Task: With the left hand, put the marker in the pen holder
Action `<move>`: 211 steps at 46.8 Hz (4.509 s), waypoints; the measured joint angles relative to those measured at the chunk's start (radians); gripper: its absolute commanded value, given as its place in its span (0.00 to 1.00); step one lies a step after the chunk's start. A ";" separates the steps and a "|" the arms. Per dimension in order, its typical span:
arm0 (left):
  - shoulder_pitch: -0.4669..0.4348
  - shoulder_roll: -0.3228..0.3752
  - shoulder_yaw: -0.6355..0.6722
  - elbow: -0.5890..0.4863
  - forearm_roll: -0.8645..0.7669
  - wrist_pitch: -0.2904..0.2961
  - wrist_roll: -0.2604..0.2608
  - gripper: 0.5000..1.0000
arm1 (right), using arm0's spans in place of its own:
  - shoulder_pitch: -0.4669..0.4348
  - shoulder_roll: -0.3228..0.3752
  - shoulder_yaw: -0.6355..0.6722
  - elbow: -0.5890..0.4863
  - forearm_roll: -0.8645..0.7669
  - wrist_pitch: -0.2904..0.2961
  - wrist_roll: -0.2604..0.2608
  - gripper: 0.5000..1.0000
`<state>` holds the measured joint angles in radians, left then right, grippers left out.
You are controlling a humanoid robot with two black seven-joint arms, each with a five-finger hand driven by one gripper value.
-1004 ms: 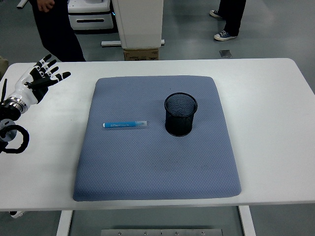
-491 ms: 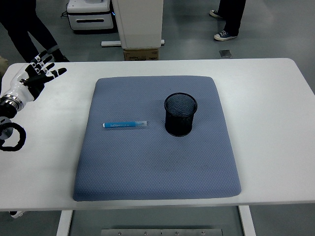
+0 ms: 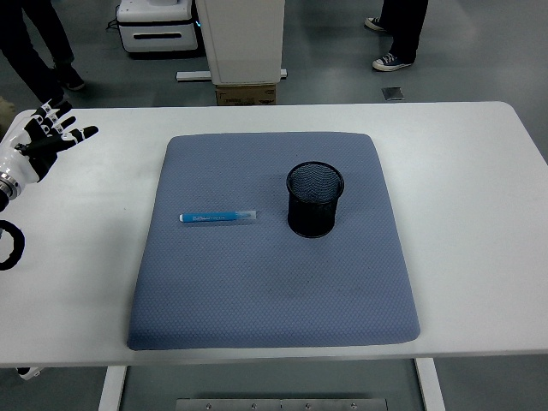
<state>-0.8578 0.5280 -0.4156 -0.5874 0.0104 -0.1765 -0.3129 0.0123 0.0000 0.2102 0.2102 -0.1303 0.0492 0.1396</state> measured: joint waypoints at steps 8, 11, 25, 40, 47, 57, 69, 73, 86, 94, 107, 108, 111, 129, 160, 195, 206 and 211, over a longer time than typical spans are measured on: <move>-0.014 0.014 0.000 -0.019 0.044 0.000 0.004 1.00 | 0.000 0.000 0.000 0.000 0.000 0.000 0.000 1.00; -0.019 0.017 0.000 -0.033 0.062 0.000 0.006 1.00 | 0.000 0.000 0.000 0.000 0.000 0.000 0.000 1.00; -0.134 0.017 0.159 -0.070 0.088 0.013 0.013 1.00 | 0.000 0.000 0.000 0.000 0.000 0.000 0.000 1.00; -0.301 0.012 0.459 -0.068 0.089 0.050 0.012 1.00 | 0.000 0.000 0.000 0.000 0.000 0.000 0.000 1.00; -0.374 0.006 0.582 -0.068 0.089 0.051 0.012 1.00 | 0.000 0.000 0.000 0.000 0.000 0.000 0.000 1.00; -0.469 -0.001 0.746 -0.068 0.118 0.048 0.011 1.00 | 0.000 0.000 0.000 0.000 0.000 0.000 0.000 1.00; -0.497 -0.045 0.800 -0.072 0.276 0.040 -0.001 1.00 | 0.000 0.000 0.000 0.000 0.000 0.000 0.000 1.00; -0.503 -0.054 0.802 -0.072 0.292 0.038 -0.011 1.00 | 0.000 0.000 0.000 0.000 0.000 0.000 0.000 1.00; -0.513 -0.067 0.823 -0.122 0.278 0.036 -0.077 1.00 | 0.000 0.000 0.000 0.000 0.000 0.000 0.000 1.00; -0.547 -0.068 0.949 -0.173 0.275 0.037 -0.079 1.00 | 0.000 0.000 0.000 0.000 0.000 0.000 0.000 1.00; -0.588 -0.082 1.043 -0.214 0.293 0.037 -0.076 1.00 | 0.000 0.000 0.000 0.000 0.000 0.000 0.000 1.00; -0.593 -0.084 1.051 -0.217 0.293 0.037 -0.076 1.00 | 0.000 0.000 0.000 0.000 0.000 0.000 0.000 1.00; -0.611 -0.090 1.076 -0.230 0.293 0.037 -0.076 1.00 | 0.000 0.000 0.000 0.000 0.000 0.000 0.000 1.00; -0.688 -0.092 1.094 -0.296 0.317 0.022 -0.073 1.00 | 0.000 0.000 0.000 0.000 0.000 0.000 0.000 1.00; -0.719 -0.158 1.108 -0.297 0.511 -0.097 0.004 1.00 | 0.000 0.000 0.000 0.000 0.000 0.000 0.000 1.00; -0.769 -0.224 1.165 -0.296 0.610 -0.109 0.099 1.00 | 0.000 0.000 0.000 0.000 0.000 0.000 0.000 1.00; -0.780 -0.246 1.169 -0.300 0.617 -0.113 0.105 1.00 | 0.000 0.000 0.000 0.000 0.000 0.000 0.000 1.00; -0.784 -0.247 1.189 -0.304 0.620 -0.114 0.106 1.00 | 0.000 0.000 0.000 0.000 0.000 0.000 0.000 1.00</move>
<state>-1.6417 0.2812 0.7735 -0.8919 0.6304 -0.2902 -0.2070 0.0123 0.0000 0.2102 0.2102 -0.1303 0.0493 0.1396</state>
